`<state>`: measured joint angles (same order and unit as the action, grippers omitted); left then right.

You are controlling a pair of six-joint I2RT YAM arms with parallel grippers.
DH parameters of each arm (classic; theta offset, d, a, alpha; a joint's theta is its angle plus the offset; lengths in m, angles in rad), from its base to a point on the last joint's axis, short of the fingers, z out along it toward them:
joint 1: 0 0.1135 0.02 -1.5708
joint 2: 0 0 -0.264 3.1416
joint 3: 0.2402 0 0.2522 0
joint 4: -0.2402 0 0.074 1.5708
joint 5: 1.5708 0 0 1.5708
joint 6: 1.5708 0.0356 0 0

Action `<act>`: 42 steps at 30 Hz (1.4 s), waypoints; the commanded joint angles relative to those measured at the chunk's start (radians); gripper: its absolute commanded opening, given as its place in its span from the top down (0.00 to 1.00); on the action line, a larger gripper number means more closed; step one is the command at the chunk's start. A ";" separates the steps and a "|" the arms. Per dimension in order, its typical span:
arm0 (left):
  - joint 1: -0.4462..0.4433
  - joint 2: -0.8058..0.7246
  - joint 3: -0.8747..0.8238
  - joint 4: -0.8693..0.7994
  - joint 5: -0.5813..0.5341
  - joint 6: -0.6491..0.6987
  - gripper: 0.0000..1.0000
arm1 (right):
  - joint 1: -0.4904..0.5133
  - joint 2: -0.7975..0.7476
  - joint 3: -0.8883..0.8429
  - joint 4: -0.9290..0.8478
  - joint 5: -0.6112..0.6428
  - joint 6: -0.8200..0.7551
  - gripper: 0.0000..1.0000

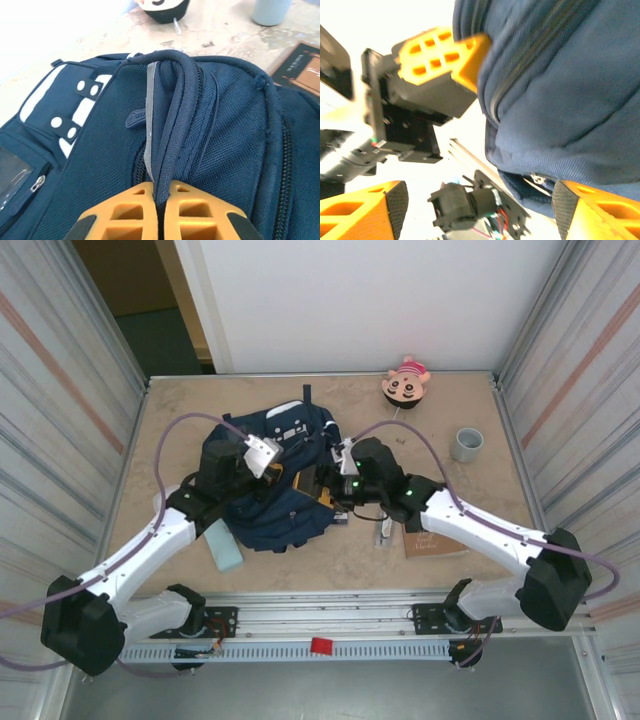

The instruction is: Pack the student bag

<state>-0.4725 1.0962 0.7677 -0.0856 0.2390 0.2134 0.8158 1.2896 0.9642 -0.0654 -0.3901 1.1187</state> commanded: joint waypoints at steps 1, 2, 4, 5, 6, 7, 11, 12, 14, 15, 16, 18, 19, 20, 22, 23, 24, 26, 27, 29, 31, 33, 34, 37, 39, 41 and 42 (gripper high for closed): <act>0.049 -0.050 0.016 0.076 0.225 0.060 1.00 | -0.039 -0.007 -0.034 0.070 0.000 0.041 0.22; 0.063 -0.051 0.018 0.068 0.266 0.078 1.00 | -0.048 -0.008 -0.036 0.073 0.007 0.042 0.22; 0.076 -0.052 0.019 0.060 0.307 0.100 1.00 | -0.059 -0.002 -0.045 0.074 0.020 0.043 0.21; 0.079 -0.050 0.022 0.058 0.312 0.100 1.00 | -0.061 0.003 -0.054 0.084 0.029 0.081 0.20; 0.080 -0.045 0.031 0.049 0.315 0.100 1.00 | -0.061 0.005 -0.066 0.104 0.035 0.099 0.20; 0.081 -0.041 0.042 0.036 0.317 0.102 1.00 | -0.061 0.009 -0.078 0.122 0.040 0.114 0.20; 0.090 -0.025 0.075 0.028 0.316 0.091 1.00 | -0.050 0.022 -0.119 0.185 0.099 0.175 0.18; 0.096 -0.019 0.082 0.030 0.313 0.076 1.00 | -0.049 0.026 -0.120 0.188 0.112 0.179 0.17; 0.108 -0.012 0.094 0.032 0.318 0.057 1.00 | -0.046 0.027 -0.123 0.176 0.139 0.179 0.16; 0.111 -0.009 0.099 0.033 0.320 0.059 1.00 | -0.047 0.025 -0.126 0.163 0.151 0.182 0.15; 0.112 -0.005 0.101 0.033 0.320 0.060 1.00 | -0.047 0.023 -0.131 0.153 0.160 0.186 0.14; 0.115 0.003 0.108 0.031 0.332 0.070 1.00 | -0.049 0.017 -0.144 0.141 0.166 0.191 0.11; 0.116 0.006 0.112 0.027 0.340 0.077 1.00 | -0.051 0.016 -0.149 0.142 0.167 0.196 0.11; 0.118 0.011 0.117 0.023 0.346 0.082 1.00 | -0.052 0.017 -0.151 0.144 0.168 0.205 0.10; 0.120 0.022 0.129 0.015 0.368 0.099 1.00 | -0.050 0.026 -0.158 0.184 0.161 0.214 0.09; 0.121 0.027 0.135 0.010 0.383 0.108 1.00 | -0.049 0.037 -0.154 0.217 0.150 0.212 0.09; 0.121 0.031 0.138 0.009 0.399 0.115 1.00 | -0.049 0.051 -0.147 0.243 0.139 0.213 0.09; 0.121 0.043 0.147 0.008 0.450 0.136 1.00 | -0.048 0.083 -0.123 0.314 0.112 0.204 0.10; 0.121 0.052 0.154 0.002 0.457 0.136 1.00 | -0.048 0.097 -0.111 0.343 0.104 0.205 0.12; 0.121 0.070 0.172 -0.018 0.455 0.135 1.00 | -0.049 0.124 -0.086 0.393 0.094 0.204 0.30; 0.121 0.084 0.184 -0.026 0.457 0.132 1.00 | -0.044 0.139 -0.083 0.438 0.104 0.208 0.61; 0.121 0.092 0.194 -0.027 0.424 0.115 1.00 | -0.037 0.146 -0.089 0.473 0.127 0.211 0.81; 0.121 0.098 0.202 -0.028 0.392 0.098 1.00 | -0.033 0.148 -0.093 0.494 0.145 0.214 0.89; 0.121 0.103 0.232 -0.062 0.295 0.042 0.94 | -0.006 0.146 -0.102 0.554 0.234 0.221 1.00; 0.121 0.094 0.273 -0.129 0.237 0.001 0.81 | 0.012 0.148 -0.096 0.559 0.289 0.220 1.00; 0.118 0.064 0.312 -0.212 0.164 -0.081 0.68 | 0.023 0.158 -0.079 0.565 0.311 0.203 1.00; 0.113 0.041 0.325 -0.254 0.109 -0.147 0.62 | 0.029 0.163 -0.070 0.567 0.321 0.193 1.00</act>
<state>-0.3492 1.2057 1.0138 -0.2768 0.4599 0.2035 0.8227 1.4399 0.8474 0.4210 -0.1455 1.3319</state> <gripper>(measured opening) 0.352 0.068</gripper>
